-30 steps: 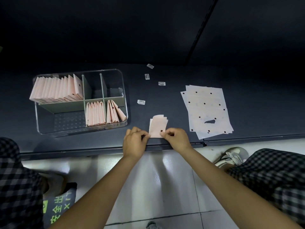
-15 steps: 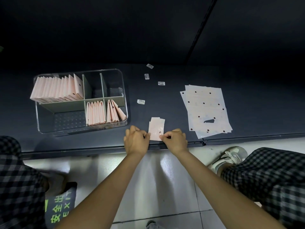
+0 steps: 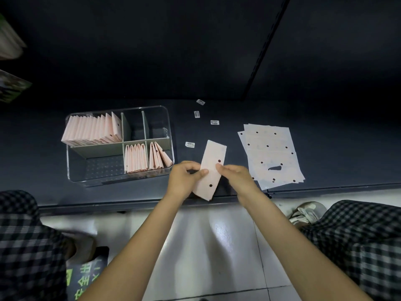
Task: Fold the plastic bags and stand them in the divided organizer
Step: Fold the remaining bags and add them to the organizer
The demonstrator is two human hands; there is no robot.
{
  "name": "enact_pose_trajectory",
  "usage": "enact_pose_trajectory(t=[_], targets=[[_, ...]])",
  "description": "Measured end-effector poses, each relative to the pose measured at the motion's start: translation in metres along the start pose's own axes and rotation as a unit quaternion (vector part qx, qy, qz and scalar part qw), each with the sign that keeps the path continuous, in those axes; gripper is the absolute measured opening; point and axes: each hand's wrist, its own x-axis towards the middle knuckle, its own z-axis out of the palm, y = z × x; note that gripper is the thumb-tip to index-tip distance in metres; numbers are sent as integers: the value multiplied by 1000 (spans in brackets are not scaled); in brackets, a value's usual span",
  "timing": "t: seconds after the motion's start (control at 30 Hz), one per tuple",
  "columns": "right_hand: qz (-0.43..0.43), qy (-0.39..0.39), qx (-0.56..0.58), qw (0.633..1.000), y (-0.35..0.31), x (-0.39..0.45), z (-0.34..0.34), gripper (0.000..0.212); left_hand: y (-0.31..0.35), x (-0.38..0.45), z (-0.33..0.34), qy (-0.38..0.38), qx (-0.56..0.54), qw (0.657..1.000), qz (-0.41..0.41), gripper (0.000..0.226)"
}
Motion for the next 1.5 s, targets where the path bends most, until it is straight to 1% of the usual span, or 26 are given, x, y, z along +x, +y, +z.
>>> enact_pose_trajectory(t=[0.07,0.13,0.2,0.23,0.3,0.37,0.47,0.57,0.67,0.73,0.8,0.83,0.9,0.93,1.0,1.07,1.13,1.17,1.2,1.23,1.27,1.3,1.37,1.43,1.47,1.5], targets=[[-68,11,5,998,-17,-10,1,12,20,-3,-7,14,-54,998,-11,3],[-121,3,30,992,-29,-21,2,27,37,-8,-15,27,-120,992,-19,6],[-182,-10,32,983,-39,-32,4,39,50,-14,-23,46,-142,989,-6,19],[-213,-12,23,977,-43,-37,5,38,55,-18,-27,58,-135,989,6,25],[-261,-1,-14,965,-49,-46,7,28,62,-27,-31,72,-127,989,31,31],[-285,18,-35,958,-52,-52,8,23,67,-35,-32,67,-120,989,55,27],[-283,35,-45,957,-52,-58,8,24,70,-45,-33,66,-108,989,72,16],[-277,58,-85,955,-51,-61,7,18,69,-51,-32,82,-54,990,104,13],[-289,53,-108,950,-53,-64,3,10,72,-55,-32,78,-18,987,136,14],[-298,46,-133,944,-55,-65,-1,11,73,-55,-34,77,23,983,162,19],[-304,44,-158,938,-58,-66,-4,17,75,-54,-37,85,84,975,188,21],[-304,39,-155,939,-61,-66,-6,20,76,-52,-40,75,99,974,191,21],[-303,12,-116,946,-67,-67,-10,23,76,-48,-46,22,105,977,182,18],[-302,-12,-83,949,-69,-67,-12,21,75,-47,-48,-8,101,979,174,15],[-288,-55,-6,956,-73,-68,-12,16,74,-46,-50,-52,67,985,149,16],[-263,-50,58,962,-71,-67,-8,12,71,-44,-47,-59,15,991,120,19],[-217,-19,117,969,-65,-63,1,11,68,-43,-42,-31,-33,995,93,19],[-200,17,108,974,-60,-62,8,15,66,-43,-40,0,-48,995,82,18],[-200,70,69,975,-54,-61,14,21,63,-43,-37,39,-51,995,77,16],[-213,121,18,969,-49,-61,20,24,59,-43,-35,75,-41,993,80,15],[-233,149,-24,961,-45,-62,27,22,56,-43,-33,104,-19,991,87,15],[-252,145,-50,956,-42,-63,34,17,52,-43,-32,123,10,988,95,16],[-265,87,-74,958,-38,-64,48,6,44,-42,-29,133,78,982,113,15],[-260,57,-88,960,-35,-62,57,7,35,-38,-25,115,132,974,143,6],[-254,60,-102,960,-33,-60,60,10,29,-36,-22,94,146,972,160,8],[-243,69,-126,959,-32,-56,61,13,22,-35,-19,63,152,971,172,15]])
